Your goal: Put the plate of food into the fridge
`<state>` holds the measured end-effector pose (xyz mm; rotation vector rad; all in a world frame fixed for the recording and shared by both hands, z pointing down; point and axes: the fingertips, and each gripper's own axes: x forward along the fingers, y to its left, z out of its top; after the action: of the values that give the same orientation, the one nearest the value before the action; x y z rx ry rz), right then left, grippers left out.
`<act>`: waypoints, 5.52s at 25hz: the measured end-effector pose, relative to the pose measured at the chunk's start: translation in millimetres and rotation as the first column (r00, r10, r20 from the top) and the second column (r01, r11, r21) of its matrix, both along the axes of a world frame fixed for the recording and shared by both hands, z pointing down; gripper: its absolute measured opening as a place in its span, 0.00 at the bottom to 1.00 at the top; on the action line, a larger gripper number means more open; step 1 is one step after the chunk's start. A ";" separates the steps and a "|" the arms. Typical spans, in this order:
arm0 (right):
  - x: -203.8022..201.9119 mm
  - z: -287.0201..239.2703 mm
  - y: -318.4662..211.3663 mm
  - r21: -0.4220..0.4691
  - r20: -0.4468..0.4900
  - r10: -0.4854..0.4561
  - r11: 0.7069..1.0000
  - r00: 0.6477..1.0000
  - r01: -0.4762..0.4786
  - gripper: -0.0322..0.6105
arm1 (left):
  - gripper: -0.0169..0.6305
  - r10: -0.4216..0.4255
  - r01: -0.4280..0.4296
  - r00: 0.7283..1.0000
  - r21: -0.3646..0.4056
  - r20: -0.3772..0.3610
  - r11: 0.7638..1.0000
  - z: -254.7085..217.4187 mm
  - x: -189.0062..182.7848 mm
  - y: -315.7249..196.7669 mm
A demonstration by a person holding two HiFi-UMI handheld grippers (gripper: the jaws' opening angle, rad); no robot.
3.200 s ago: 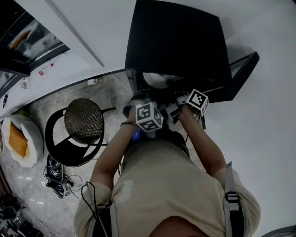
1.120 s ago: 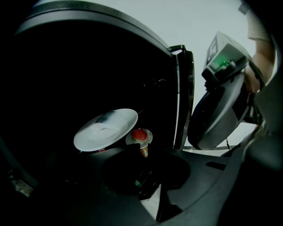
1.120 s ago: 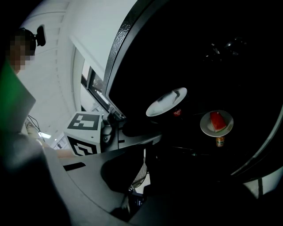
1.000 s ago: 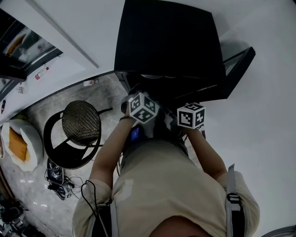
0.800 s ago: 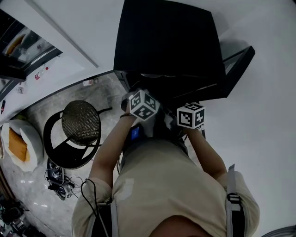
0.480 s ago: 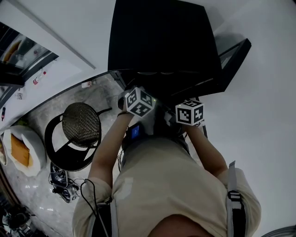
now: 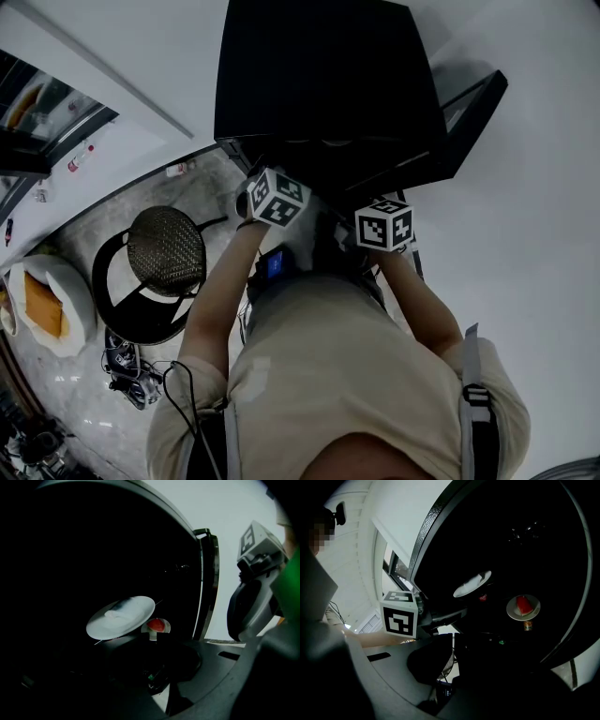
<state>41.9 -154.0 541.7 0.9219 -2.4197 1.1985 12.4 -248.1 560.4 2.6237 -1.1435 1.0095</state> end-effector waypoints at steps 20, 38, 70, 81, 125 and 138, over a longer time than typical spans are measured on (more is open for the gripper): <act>20.3 13.0 19.1 -0.036 -0.014 0.049 0.998 0.999 -0.049 0.09 | 0.11 0.033 -0.030 0.999 0.106 -0.027 0.994 -15.4 26.3 -9.8; 24.3 7.4 14.2 -0.019 -0.044 0.016 1.000 0.999 -0.016 0.09 | 0.10 -0.031 0.032 0.999 0.115 -0.015 0.993 -13.7 15.6 -36.3; -10.9 -34.4 -3.4 0.222 -0.121 0.052 0.975 0.991 -0.024 0.09 | 0.07 -0.172 0.208 0.971 0.233 -0.166 0.950 -44.7 -48.7 27.1; -53.2 -56.6 6.4 0.329 -0.143 0.026 0.944 0.989 0.023 0.09 | 0.05 -0.235 0.324 0.924 0.288 -0.302 0.901 -83.3 -98.5 53.7; 65.3 -127.7 99.8 0.599 -0.150 0.128 0.801 0.980 -0.013 0.09 | 0.04 -0.107 0.266 0.886 0.306 -0.451 0.914 -155.2 2.6 191.7; 72.5 -135.8 149.7 0.637 -0.136 0.016 0.767 0.991 0.076 0.09 | 0.04 -0.167 0.328 0.897 0.364 -0.409 0.872 -172.4 21.5 253.8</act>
<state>114.4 -4.3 405.9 1.0806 -2.7502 0.2374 33.9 5.8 388.0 2.6915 -1.6974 0.2122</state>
